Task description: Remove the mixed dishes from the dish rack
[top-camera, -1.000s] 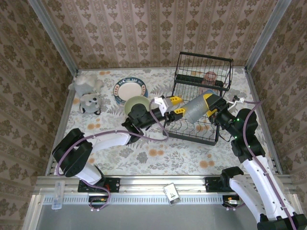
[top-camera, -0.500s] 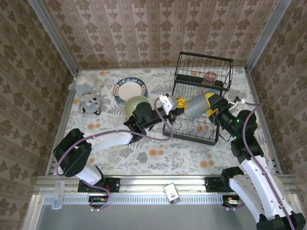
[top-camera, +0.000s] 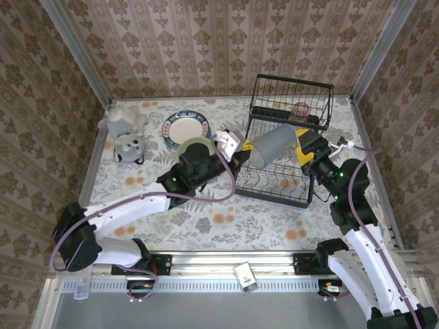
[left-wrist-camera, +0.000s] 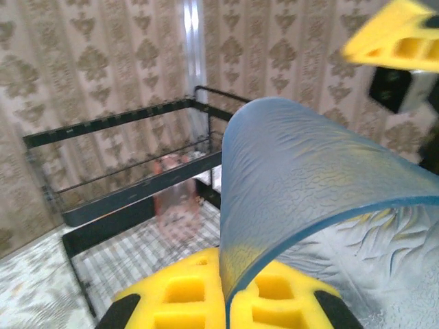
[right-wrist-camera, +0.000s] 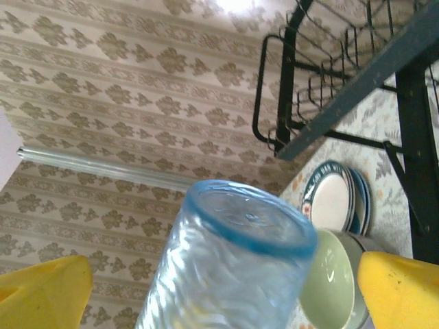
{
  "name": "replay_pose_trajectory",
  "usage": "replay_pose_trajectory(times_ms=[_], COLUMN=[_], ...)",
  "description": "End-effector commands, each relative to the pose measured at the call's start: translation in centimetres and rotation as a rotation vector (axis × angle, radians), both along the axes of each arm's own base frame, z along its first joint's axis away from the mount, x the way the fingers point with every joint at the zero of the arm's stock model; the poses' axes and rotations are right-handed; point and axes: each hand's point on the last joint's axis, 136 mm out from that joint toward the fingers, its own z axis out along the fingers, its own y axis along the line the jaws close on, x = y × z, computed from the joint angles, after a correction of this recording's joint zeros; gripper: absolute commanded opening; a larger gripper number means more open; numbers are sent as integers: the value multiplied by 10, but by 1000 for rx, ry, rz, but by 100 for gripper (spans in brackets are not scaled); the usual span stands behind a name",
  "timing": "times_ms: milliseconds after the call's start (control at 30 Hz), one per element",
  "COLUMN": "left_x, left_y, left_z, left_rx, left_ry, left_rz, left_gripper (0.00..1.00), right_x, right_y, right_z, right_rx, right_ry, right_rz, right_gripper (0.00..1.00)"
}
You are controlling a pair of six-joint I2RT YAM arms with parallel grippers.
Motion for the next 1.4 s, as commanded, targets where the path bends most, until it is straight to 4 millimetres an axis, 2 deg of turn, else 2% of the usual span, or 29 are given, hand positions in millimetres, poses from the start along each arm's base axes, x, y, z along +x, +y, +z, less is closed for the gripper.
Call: replay_pose_trajectory(times_ms=[0, 67, 167, 233, 333, 433, 500, 600, 733, 833, 967, 1100, 1200, 1367], left_x=[19, 29, 39, 39, 32, 23, 18, 15, 22, 33, 54, 73, 83, 99], left_y=[42, 73, 130, 168, 214, 253, 270, 294, 308, 312, 315, 317, 315, 311], left_z=[17, 18, 22, 25, 21, 9, 0, -11, -29, -44, -65, -88, -101, -122], left_rx=[45, 105, 184, 206, 259, 356, 399, 433, 477, 518, 526, 542, 540, 557], left_ry=[87, 178, 350, 436, 544, 648, 714, 804, 913, 963, 1021, 1084, 1116, 1159], left_rz=[181, 284, 449, 540, 643, 747, 788, 821, 821, 819, 818, 811, 802, 782], left_gripper=[0, 0, 0, 0, 0, 0, 0, 0, 0, 0, 0, 0, 0, 0], right_x=[-8, -9, -12, -13, -12, -7, -4, 1, 12, 17, 18, 4, -4, 1], right_y=[-20, -25, -25, -27, -25, -25, -28, -41, -59, -67, -57, -45, -59, -51], right_z=[14, 10, 7, 9, 11, 9, 11, 4, -17, -23, -13, 7, 1, -9], right_rx=[-13, -56, -234, -328, -496, -641, -681, -754, -814, -858, -876, -822, -763, -804], right_ry=[-112, -126, -106, -110, -106, -64, -85, -33, 151, 214, 86, -106, -37, 9], right_rz=[-115, -144, -150, -157, -141, -113, -138, -189, -244, -291, -276, -260, -310, -227], right_gripper=[100, 100, 100, 100, 100, 100, 100, 100, 100, 100, 100, 100, 100, 100])
